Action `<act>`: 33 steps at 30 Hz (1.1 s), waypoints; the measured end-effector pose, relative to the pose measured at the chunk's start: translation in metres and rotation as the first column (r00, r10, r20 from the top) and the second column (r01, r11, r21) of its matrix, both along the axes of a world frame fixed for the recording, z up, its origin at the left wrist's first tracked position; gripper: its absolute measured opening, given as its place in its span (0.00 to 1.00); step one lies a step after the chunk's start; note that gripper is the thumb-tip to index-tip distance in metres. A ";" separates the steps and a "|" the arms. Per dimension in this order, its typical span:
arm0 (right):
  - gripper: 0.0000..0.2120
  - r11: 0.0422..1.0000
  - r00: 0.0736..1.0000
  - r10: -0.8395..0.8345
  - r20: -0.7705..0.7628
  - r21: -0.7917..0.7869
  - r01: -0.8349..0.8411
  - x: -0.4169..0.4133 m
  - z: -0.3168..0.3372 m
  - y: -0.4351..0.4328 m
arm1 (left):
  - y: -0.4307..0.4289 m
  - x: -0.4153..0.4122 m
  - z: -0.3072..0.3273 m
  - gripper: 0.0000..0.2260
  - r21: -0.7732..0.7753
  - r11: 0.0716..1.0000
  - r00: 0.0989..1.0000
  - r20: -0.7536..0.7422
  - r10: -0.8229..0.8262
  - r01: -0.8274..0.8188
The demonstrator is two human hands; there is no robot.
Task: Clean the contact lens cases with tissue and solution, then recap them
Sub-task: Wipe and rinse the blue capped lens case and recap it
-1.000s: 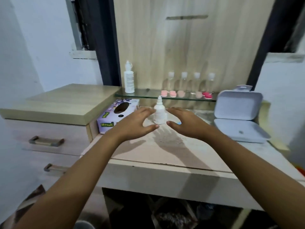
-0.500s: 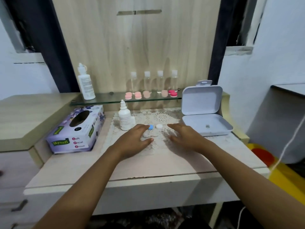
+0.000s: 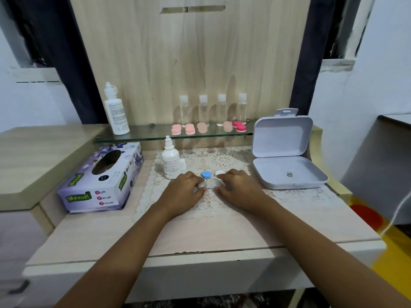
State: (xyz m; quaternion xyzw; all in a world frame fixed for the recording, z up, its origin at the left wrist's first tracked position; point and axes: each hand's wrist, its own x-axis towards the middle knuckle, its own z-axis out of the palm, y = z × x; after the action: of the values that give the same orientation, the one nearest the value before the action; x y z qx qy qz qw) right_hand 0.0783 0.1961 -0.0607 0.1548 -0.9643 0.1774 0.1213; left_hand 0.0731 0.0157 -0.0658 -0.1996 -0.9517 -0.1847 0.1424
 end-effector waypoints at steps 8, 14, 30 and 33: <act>0.17 0.999 0.999 -0.009 -0.040 -0.053 0.007 -0.005 -0.009 -0.004 | -0.006 0.001 0.001 0.16 0.104 0.995 1.000 0.015 0.005 -0.006; 0.17 0.999 0.999 -0.006 -0.046 -0.048 0.004 -0.007 -0.013 -0.003 | -0.021 -0.005 0.013 0.16 0.396 0.912 0.956 -0.210 0.204 -0.108; 0.16 0.997 0.997 -0.015 -0.081 -0.080 0.009 -0.009 -0.016 -0.005 | -0.040 -0.043 -0.005 0.25 0.715 0.639 0.957 0.181 0.225 -0.286; 0.16 0.996 0.996 -0.012 -0.088 -0.093 0.004 -0.009 -0.016 -0.004 | -0.040 -0.042 -0.003 0.21 0.712 0.647 0.958 0.148 0.244 -0.275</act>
State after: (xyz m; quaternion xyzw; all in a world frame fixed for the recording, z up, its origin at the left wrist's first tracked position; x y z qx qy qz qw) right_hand 0.0694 0.1918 -0.0771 0.1529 -0.9493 0.2146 0.1714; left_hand 0.0314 -0.0242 -0.0688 0.0149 -0.8217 -0.5272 0.2160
